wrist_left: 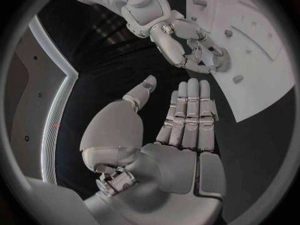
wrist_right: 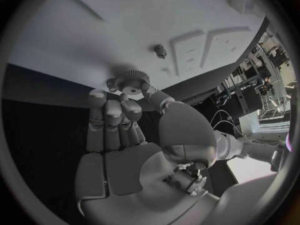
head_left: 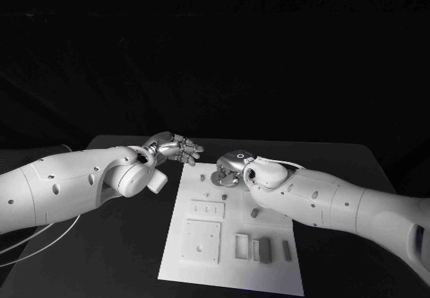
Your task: Assemble the parts on the task board
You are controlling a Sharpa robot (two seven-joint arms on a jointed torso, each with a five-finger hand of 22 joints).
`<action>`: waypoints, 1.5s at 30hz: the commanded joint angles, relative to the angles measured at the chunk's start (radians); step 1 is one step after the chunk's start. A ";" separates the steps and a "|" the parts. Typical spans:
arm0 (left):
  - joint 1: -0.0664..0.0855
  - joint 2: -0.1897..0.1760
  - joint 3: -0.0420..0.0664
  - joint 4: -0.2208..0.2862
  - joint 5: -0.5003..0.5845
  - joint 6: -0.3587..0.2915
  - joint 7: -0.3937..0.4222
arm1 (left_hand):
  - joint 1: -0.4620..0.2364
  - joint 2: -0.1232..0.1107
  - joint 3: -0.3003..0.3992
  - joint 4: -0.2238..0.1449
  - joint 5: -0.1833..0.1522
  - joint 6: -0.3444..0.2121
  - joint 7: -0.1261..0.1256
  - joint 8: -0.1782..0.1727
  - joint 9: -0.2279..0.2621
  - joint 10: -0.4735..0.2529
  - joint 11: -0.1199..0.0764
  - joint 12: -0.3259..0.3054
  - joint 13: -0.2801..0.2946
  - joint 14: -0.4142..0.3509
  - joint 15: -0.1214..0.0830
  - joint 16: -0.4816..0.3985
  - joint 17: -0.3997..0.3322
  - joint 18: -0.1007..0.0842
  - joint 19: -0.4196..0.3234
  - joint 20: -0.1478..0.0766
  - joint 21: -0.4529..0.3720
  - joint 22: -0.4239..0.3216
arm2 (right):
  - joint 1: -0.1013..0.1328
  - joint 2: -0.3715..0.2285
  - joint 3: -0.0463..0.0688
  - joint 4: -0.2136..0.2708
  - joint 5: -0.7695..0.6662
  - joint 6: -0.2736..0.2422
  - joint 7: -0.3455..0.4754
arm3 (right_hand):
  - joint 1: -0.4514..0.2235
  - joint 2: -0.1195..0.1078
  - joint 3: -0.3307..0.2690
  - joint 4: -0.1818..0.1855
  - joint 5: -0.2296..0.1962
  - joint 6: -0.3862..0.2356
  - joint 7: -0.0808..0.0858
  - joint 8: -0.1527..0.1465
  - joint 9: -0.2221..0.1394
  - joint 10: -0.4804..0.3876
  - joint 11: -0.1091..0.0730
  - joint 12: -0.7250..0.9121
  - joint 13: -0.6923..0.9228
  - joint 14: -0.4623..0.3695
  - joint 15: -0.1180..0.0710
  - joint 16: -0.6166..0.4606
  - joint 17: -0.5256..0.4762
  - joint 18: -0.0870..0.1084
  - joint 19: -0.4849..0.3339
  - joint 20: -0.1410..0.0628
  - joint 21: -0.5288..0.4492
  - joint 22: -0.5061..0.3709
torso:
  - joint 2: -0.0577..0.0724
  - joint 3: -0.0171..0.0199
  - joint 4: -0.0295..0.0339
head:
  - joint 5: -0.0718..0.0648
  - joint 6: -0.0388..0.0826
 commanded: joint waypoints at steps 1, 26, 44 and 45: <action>0.001 0.003 0.001 0.001 -0.002 0.000 0.006 | 0.003 -0.005 -0.002 0.005 0.000 0.007 -0.001 -0.005 0.002 0.000 0.000 -0.005 0.002 0.007 -0.001 -0.006 0.001 -0.001 -0.001 -0.006 -0.004 0.001 | -0.004 0.006 -0.002 -0.007 -0.025 -0.011 -0.001 | 0.002 -0.005 0.003 -0.006 0.003 0.005 0.001 -0.001 0.000 0.000 0.002 -0.001 -0.001 0.006 -0.004 0.006 -0.002 0.045 0.001 -0.004 0.005 0.014 | 0.000 0.0003 -0.0003 | 0.000 0.000; 0.001 0.008 0.001 -0.004 -0.002 0.003 0.004 | 0.003 -0.005 -0.003 0.006 0.000 0.008 -0.001 -0.006 0.003 0.000 0.000 -0.006 0.003 0.007 -0.001 -0.007 0.002 -0.002 -0.001 -0.006 -0.005 0.002 | -0.011 0.009 -0.011 -0.017 -0.007 -0.027 -0.006 | -0.010 -0.096 0.014 0.009 0.003 -0.093 0.024 -0.057 -0.036 -0.003 0.023 -0.014 -0.009 0.003 0.014 -0.006 -0.009 0.045 0.006 -0.001 -0.007 0.005 | -0.001 0.0007 -0.0014 | 0.001 -0.004; 0.001 0.002 0.000 -0.017 -0.002 0.005 0.013 | 0.004 -0.005 -0.003 0.005 0.000 0.008 -0.001 -0.007 0.004 0.000 0.000 -0.007 0.004 0.007 -0.001 -0.007 0.003 -0.002 -0.001 -0.006 -0.006 0.002 | 0.008 -0.144 0.038 0.124 0.123 -0.136 0.000 | 0.003 -0.120 0.024 0.042 0.002 -0.091 0.032 -0.049 -0.035 0.001 0.031 -0.007 -0.009 0.013 0.022 0.000 -0.009 0.045 0.019 -0.005 -0.005 0.006 | -0.007 0.0014 -0.0073 | -0.002 0.011; 0.001 0.001 0.000 -0.018 -0.002 0.004 0.014 | 0.004 -0.005 -0.003 0.004 0.000 0.008 -0.001 -0.007 0.004 0.000 0.000 -0.007 0.004 0.007 -0.001 -0.007 0.003 -0.002 -0.001 -0.006 -0.006 0.002 | 0.015 -0.163 0.042 0.138 0.134 -0.134 -0.001 | 0.003 -0.121 0.024 0.042 0.002 -0.090 0.032 -0.048 -0.034 0.002 0.031 -0.007 -0.009 0.013 0.022 0.000 -0.009 0.045 0.019 -0.005 -0.004 0.006 | -0.008 0.0016 -0.0087 | -0.003 0.013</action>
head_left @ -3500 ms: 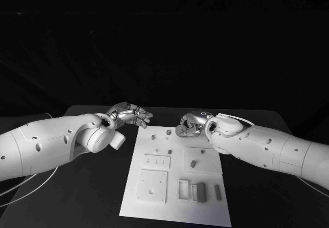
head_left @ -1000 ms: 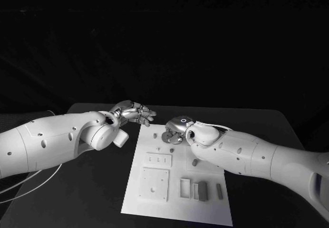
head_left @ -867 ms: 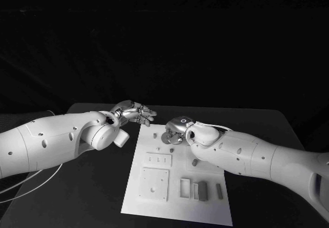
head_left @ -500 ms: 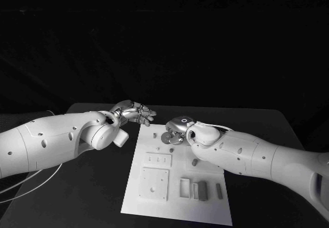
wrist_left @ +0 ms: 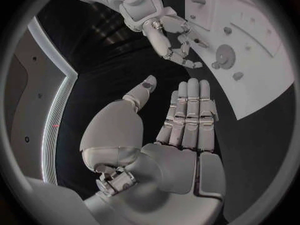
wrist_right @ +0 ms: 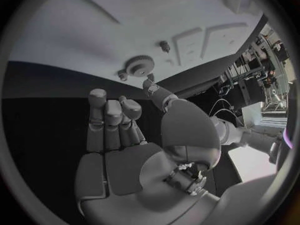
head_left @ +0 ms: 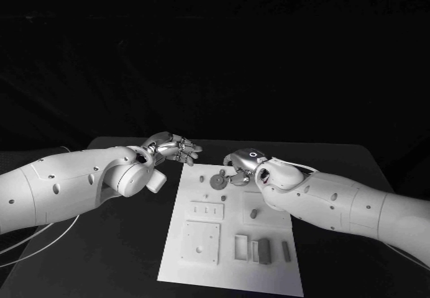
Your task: Assemble the parts on the task board
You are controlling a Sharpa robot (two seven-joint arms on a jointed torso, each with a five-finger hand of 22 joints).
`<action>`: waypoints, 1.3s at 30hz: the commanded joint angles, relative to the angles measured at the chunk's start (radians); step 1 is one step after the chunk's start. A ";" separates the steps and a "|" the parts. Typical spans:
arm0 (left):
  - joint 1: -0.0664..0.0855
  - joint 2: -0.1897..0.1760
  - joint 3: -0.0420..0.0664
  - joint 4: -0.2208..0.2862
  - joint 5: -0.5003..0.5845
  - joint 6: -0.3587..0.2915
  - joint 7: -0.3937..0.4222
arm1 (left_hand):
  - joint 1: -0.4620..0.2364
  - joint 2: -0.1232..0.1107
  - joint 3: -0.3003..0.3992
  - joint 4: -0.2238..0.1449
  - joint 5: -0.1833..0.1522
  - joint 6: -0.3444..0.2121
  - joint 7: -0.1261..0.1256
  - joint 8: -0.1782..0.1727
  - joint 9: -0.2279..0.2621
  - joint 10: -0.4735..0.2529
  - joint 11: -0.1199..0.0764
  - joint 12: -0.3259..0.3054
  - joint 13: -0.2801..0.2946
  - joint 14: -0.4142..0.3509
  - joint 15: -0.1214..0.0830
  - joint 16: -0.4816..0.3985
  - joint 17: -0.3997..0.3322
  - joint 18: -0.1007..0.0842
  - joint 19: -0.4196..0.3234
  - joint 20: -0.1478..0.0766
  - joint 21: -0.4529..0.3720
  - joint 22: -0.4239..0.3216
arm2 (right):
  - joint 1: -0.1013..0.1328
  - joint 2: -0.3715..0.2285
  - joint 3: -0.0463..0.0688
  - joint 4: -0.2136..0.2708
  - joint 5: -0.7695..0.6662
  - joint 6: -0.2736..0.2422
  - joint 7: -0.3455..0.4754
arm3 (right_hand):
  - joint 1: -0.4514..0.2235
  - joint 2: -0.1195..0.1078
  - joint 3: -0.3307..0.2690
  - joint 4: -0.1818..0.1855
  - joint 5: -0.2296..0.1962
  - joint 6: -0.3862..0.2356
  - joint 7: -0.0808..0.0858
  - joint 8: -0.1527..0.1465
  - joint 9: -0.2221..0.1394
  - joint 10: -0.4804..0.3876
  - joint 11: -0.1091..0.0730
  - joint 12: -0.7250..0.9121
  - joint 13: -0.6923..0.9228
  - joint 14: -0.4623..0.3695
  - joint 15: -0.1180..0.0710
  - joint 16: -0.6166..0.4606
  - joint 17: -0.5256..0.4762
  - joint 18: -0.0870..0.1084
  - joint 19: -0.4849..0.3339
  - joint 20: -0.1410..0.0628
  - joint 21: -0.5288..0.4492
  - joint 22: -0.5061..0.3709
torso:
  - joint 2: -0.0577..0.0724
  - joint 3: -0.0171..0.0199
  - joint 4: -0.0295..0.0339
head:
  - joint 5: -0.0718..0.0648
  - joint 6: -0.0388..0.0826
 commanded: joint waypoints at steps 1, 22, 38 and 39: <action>0.001 -0.003 0.001 -0.002 -0.002 0.005 0.017 | 0.005 -0.006 -0.003 0.004 0.000 0.008 -0.002 -0.003 0.002 0.000 0.000 -0.007 0.002 0.007 -0.001 -0.004 0.001 -0.002 -0.001 -0.006 -0.006 0.002 | 0.022 -0.056 0.014 0.041 0.085 -0.029 -0.001 | 0.003 -0.005 0.001 0.007 0.002 0.007 0.000 0.007 0.002 0.005 0.005 0.003 -0.001 0.005 0.004 0.000 -0.001 0.045 0.007 0.000 0.002 0.005 | -0.005 0.0004 -0.0042 | -0.003 0.008; 0.001 -0.003 -0.001 -0.032 -0.001 0.029 0.032 | 0.012 0.006 0.001 -0.001 0.000 0.033 -0.012 -0.001 0.010 -0.007 0.004 -0.022 0.000 0.002 0.002 -0.012 0.004 -0.004 -0.006 -0.004 -0.015 0.003 | 0.047 -0.364 0.028 0.167 0.238 0.071 0.144 | 0.022 -0.009 0.000 -0.002 0.002 0.030 -0.008 0.023 0.006 0.000 -0.002 0.000 -0.005 -0.003 -0.001 -0.007 -0.004 0.045 -0.004 0.000 -0.005 0.006 | -0.025 0.0103 -0.0367 | -0.014 0.012; 0.000 0.004 -0.001 -0.044 -0.001 0.037 0.030 | 0.015 0.004 0.001 -0.004 0.000 0.031 -0.010 -0.008 0.009 -0.008 0.006 -0.028 -0.003 0.001 0.002 -0.014 0.005 -0.004 -0.007 -0.004 -0.018 0.004 | -0.033 -0.299 0.026 -0.039 0.277 0.050 0.364 | 0.096 -0.022 -0.008 -0.090 0.002 -0.015 -0.063 0.020 0.002 -0.032 -0.054 -0.022 -0.008 -0.049 -0.044 -0.021 -0.002 0.045 -0.048 0.025 -0.023 0.011 | -0.021 0.0137 -0.0330 | -0.036 0.003; 0.000 0.004 -0.001 -0.045 -0.001 0.037 0.031 | 0.015 0.004 0.001 -0.005 0.000 0.030 -0.010 -0.008 0.009 -0.009 0.007 -0.028 -0.003 0.001 0.002 -0.014 0.006 -0.004 -0.007 -0.004 -0.018 0.005 | -0.039 -0.289 0.026 -0.053 0.277 0.046 0.370 | 0.098 -0.022 -0.008 -0.093 0.002 -0.018 -0.064 0.019 0.002 -0.033 -0.055 -0.022 -0.007 -0.051 -0.045 -0.021 -0.002 0.045 -0.049 0.025 -0.024 0.011 | -0.021 0.0131 -0.0315 | -0.036 0.003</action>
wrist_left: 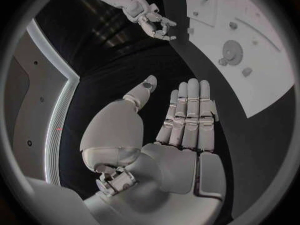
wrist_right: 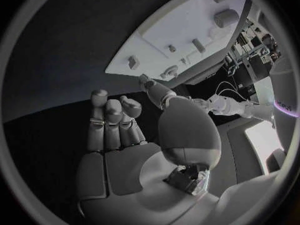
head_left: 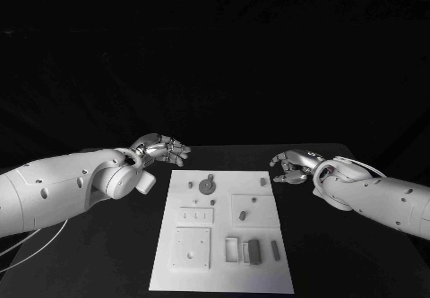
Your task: Assemble the parts on the task board
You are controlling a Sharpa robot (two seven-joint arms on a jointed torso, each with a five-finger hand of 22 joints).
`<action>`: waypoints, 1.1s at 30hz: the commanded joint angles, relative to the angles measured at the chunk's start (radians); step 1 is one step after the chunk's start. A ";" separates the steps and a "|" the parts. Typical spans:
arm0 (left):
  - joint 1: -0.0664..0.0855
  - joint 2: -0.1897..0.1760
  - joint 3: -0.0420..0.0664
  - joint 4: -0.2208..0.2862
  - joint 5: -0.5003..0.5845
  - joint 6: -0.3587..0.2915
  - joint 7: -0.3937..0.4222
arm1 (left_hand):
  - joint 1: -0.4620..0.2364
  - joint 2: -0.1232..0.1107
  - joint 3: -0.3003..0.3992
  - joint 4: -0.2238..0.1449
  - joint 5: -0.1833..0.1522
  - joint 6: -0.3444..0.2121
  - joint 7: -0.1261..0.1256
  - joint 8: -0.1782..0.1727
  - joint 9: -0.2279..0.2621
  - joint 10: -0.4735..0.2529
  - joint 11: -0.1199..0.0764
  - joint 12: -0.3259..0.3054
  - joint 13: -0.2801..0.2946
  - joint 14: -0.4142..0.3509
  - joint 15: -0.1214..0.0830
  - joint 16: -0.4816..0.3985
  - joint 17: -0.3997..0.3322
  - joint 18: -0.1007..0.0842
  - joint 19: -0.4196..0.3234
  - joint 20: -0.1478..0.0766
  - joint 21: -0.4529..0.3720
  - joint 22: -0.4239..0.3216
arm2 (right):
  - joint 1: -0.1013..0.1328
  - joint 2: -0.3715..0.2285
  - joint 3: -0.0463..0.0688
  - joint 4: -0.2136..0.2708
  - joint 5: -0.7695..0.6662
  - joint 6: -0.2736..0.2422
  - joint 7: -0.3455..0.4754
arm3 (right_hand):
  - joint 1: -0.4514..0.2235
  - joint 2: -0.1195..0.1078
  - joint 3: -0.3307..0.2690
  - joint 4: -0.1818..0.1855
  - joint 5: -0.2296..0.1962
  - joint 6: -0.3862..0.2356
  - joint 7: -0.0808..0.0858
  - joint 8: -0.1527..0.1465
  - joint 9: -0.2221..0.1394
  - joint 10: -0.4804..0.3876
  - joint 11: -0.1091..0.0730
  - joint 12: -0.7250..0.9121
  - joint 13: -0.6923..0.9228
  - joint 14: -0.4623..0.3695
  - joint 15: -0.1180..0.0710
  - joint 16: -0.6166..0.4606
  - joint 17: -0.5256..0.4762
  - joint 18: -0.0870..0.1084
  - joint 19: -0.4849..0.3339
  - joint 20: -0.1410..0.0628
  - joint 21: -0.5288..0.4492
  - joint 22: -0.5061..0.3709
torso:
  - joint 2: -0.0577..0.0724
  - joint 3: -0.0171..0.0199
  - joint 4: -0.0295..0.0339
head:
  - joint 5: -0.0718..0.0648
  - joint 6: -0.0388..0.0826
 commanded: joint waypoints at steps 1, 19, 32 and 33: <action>0.001 0.004 0.000 -0.001 -0.001 0.019 0.014 | 0.012 0.000 0.001 -0.005 0.000 0.005 0.001 -0.004 0.001 -0.005 0.003 -0.005 -0.002 0.001 0.002 -0.007 0.001 0.003 -0.003 0.000 -0.006 0.001 | -0.017 0.027 0.000 -0.040 0.022 -0.010 0.083 | 0.013 -0.001 0.000 -0.008 0.002 -0.011 -0.002 -0.002 -0.002 -0.003 -0.010 -0.005 0.001 -0.003 -0.008 -0.006 0.001 0.016 -0.008 0.003 -0.007 0.012 | 0.002 -0.0009 0.0054 | -0.003 -0.003; 0.001 0.004 0.000 0.003 -0.001 0.016 0.006 | 0.011 -0.005 -0.001 -0.007 0.000 -0.004 0.006 -0.016 0.000 -0.007 0.006 -0.013 -0.004 0.000 0.004 -0.011 0.003 0.002 -0.004 0.001 -0.010 0.003 | -0.066 0.099 -0.001 -0.163 0.061 -0.019 0.116 | 0.013 0.016 -0.005 -0.017 0.002 -0.024 -0.008 0.001 0.000 -0.006 -0.017 -0.004 0.006 -0.008 -0.015 -0.002 0.003 0.016 -0.009 0.007 -0.006 0.013 | 0.012 0.0092 0.0148 | 0.004 -0.007; 0.001 -0.001 0.000 0.014 -0.003 0.012 -0.001 | 0.009 -0.008 -0.001 -0.006 0.000 -0.008 0.009 -0.021 0.000 -0.007 0.007 -0.015 -0.005 -0.001 0.004 -0.013 0.003 0.002 -0.004 0.002 -0.012 0.004 | -0.070 0.116 -0.001 -0.189 0.068 -0.003 0.118 | 0.002 0.061 -0.010 -0.016 0.002 -0.018 -0.006 0.016 0.005 -0.010 -0.015 -0.002 0.012 -0.013 -0.015 0.002 0.005 0.016 -0.013 0.009 -0.005 0.015 | 0.012 0.0097 0.0143 | 0.013 -0.014; 0.001 -0.001 0.000 0.015 -0.004 0.013 -0.001 | 0.009 -0.008 -0.001 -0.006 0.000 -0.008 0.009 -0.021 0.000 -0.007 0.007 -0.015 -0.005 -0.001 0.004 -0.013 0.003 0.002 -0.004 0.002 -0.012 0.004 | -0.070 0.118 -0.001 -0.191 0.069 0.000 0.118 | 0.001 0.066 -0.010 -0.017 0.002 -0.015 -0.005 0.019 0.006 -0.010 -0.014 -0.002 0.013 -0.013 -0.014 0.002 0.006 0.016 -0.013 0.009 -0.005 0.015 | 0.012 0.0100 0.0136 | 0.014 -0.016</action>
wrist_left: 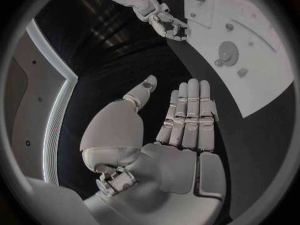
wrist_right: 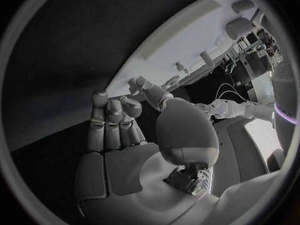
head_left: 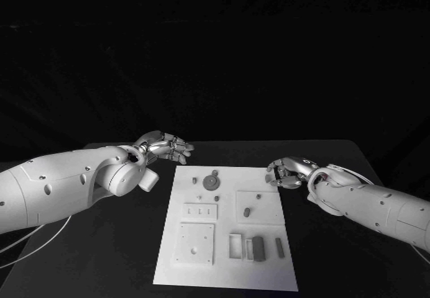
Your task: Assemble the parts on the task board
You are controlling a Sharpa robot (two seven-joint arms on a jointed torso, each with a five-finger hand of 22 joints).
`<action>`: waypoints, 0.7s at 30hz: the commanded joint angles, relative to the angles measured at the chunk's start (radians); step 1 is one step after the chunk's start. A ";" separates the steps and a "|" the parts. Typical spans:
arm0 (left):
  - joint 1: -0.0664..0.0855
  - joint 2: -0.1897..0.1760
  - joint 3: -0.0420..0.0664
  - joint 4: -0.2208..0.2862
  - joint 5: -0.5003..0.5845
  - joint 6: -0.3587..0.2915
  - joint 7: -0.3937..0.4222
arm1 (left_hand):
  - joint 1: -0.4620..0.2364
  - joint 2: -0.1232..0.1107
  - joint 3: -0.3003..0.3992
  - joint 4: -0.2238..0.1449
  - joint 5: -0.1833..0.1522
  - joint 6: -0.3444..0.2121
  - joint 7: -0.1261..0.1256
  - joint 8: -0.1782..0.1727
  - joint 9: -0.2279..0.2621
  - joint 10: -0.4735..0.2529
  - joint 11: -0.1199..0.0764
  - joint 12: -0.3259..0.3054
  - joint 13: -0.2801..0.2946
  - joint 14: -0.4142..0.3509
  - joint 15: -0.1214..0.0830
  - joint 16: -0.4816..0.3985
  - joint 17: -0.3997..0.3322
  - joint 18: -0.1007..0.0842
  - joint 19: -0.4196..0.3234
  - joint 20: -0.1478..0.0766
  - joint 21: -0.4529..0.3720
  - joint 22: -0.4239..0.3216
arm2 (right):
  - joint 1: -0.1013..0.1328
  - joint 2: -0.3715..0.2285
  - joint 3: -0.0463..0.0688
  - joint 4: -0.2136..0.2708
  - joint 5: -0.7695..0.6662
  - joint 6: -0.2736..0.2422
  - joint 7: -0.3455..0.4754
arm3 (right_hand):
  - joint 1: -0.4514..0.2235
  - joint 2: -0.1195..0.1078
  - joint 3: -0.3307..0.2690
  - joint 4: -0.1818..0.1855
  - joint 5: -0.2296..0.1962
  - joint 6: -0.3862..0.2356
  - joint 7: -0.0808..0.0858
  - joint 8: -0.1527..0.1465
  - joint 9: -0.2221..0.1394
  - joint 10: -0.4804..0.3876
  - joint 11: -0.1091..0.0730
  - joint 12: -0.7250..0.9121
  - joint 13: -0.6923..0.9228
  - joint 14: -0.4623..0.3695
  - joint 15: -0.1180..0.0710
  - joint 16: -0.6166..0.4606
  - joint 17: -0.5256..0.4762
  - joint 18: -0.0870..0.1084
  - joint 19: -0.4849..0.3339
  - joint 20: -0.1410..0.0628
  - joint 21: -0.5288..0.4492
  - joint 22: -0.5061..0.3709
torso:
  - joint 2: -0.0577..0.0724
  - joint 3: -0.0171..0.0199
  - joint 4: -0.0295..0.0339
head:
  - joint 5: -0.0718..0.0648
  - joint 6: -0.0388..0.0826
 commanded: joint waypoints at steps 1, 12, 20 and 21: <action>0.001 0.000 0.001 0.004 -0.003 0.010 0.003 | 0.005 -0.004 -0.001 -0.006 0.000 -0.005 0.005 -0.006 0.000 -0.004 0.003 -0.004 -0.001 -0.001 0.004 -0.004 0.001 0.003 -0.004 0.002 -0.004 0.002 | -0.001 0.005 0.000 -0.007 0.009 0.020 0.016 | -0.001 0.012 -0.006 0.002 0.002 0.009 0.003 0.009 0.002 -0.004 0.001 -0.002 0.002 -0.002 -0.007 0.002 0.001 0.006 -0.007 0.002 -0.005 0.016 | -0.001 0.0007 -0.0008 | 0.002 -0.003; 0.001 -0.001 0.001 0.008 -0.006 0.009 -0.001 | 0.004 -0.005 -0.002 -0.005 0.000 -0.006 0.006 -0.007 0.001 -0.003 0.003 -0.005 -0.001 -0.001 0.005 -0.005 0.002 0.003 -0.005 0.002 -0.005 0.002 | -0.004 0.017 0.000 -0.014 0.012 0.046 0.016 | -0.009 0.039 -0.008 -0.001 0.002 0.044 0.011 0.034 0.011 -0.006 0.008 0.001 0.007 -0.005 -0.001 0.006 0.002 0.006 -0.010 0.002 -0.002 0.017 | -0.001 0.0006 -0.0011 | 0.002 -0.006; 0.001 -0.001 0.001 0.008 -0.010 0.007 -0.004 | 0.008 -0.004 0.000 -0.006 0.000 -0.006 0.006 -0.008 0.002 -0.003 0.003 -0.006 -0.001 -0.001 0.005 -0.006 0.002 0.003 -0.005 0.002 -0.006 0.003 | -0.004 0.021 0.000 -0.013 0.011 0.068 0.015 | -0.010 0.039 -0.008 -0.002 0.002 0.050 0.014 0.038 0.012 -0.007 0.011 0.001 0.008 -0.006 0.001 0.007 0.002 0.006 -0.011 0.002 -0.002 0.017 | -0.002 0.0011 -0.0018 | 0.002 -0.010; 0.001 -0.001 0.001 0.008 -0.010 0.007 -0.004 | 0.008 -0.004 0.000 -0.006 0.000 -0.006 0.006 -0.008 0.002 -0.003 0.003 -0.006 -0.001 -0.001 0.005 -0.006 0.002 0.003 -0.005 0.002 -0.006 0.003 | -0.004 0.021 0.000 -0.013 0.011 0.068 0.014 | -0.010 0.039 -0.009 -0.003 0.002 0.050 0.014 0.038 0.012 -0.007 0.011 0.001 0.008 -0.006 0.001 0.007 0.002 0.006 -0.011 0.002 -0.002 0.017 | -0.002 0.0008 -0.0018 | 0.002 -0.011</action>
